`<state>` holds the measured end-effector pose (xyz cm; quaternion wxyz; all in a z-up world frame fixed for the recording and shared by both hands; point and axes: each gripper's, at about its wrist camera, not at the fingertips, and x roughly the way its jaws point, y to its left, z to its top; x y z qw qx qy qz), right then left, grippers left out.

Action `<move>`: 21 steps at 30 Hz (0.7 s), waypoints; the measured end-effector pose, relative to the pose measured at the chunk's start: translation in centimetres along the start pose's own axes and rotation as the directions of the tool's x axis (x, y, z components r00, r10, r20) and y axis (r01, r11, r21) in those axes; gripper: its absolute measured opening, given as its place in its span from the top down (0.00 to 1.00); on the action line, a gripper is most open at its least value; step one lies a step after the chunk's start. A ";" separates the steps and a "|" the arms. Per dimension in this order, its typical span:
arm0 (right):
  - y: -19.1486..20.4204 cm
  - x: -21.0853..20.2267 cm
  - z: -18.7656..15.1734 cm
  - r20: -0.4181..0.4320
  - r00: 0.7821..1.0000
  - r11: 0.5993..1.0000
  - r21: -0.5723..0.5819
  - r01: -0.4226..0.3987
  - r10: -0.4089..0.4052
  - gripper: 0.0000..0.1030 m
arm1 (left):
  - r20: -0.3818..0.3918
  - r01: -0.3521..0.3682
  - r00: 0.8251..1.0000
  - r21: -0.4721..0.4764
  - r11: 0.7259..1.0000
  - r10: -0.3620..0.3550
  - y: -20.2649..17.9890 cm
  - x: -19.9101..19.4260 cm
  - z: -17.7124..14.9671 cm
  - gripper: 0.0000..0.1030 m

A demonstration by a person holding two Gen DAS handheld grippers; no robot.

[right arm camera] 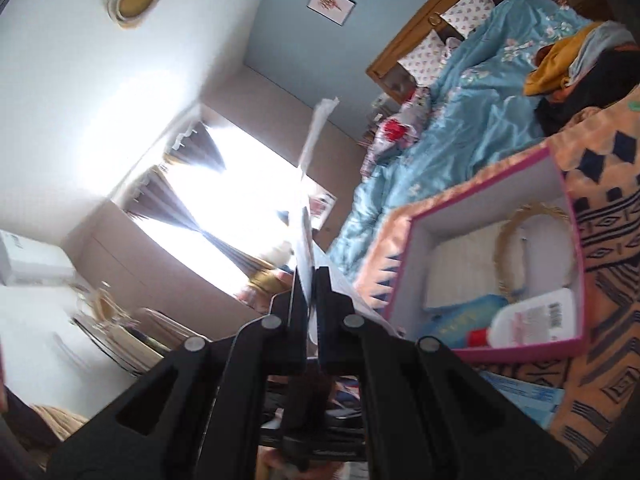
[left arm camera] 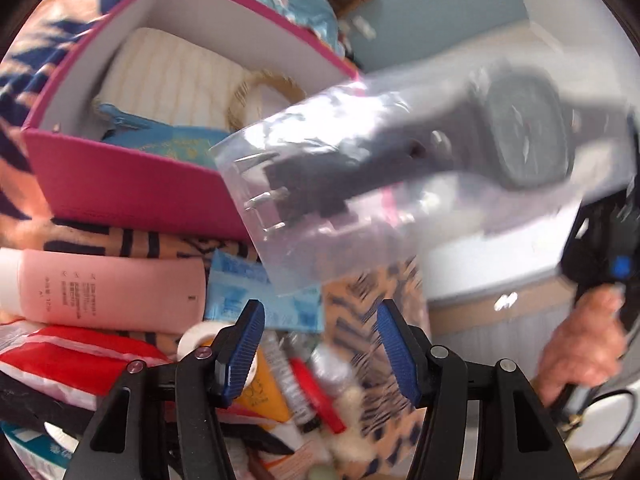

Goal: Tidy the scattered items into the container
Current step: 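Carry the watch bag with the right gripper over the pink box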

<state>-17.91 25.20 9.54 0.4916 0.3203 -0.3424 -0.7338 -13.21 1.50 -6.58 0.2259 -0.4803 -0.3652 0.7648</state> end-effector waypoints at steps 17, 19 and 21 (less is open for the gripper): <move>-16.2 -4.8 -5.3 -0.056 0.937 0.886 0.311 0.344 -0.344 0.96 | -0.034 -0.055 0.998 -0.024 0.998 0.054 2.3 1.1 2.0 0.44; -16.4 -4.7 -5.8 -0.063 0.933 0.883 0.305 0.357 -0.355 0.95 | -0.028 -0.050 0.998 -0.036 0.998 0.049 2.4 0.8 1.9 0.43; -16.5 -4.6 -6.1 -0.068 0.929 0.882 0.294 0.367 -0.364 0.94 | -0.023 -0.045 0.999 -0.048 0.998 0.044 2.5 0.4 1.9 0.37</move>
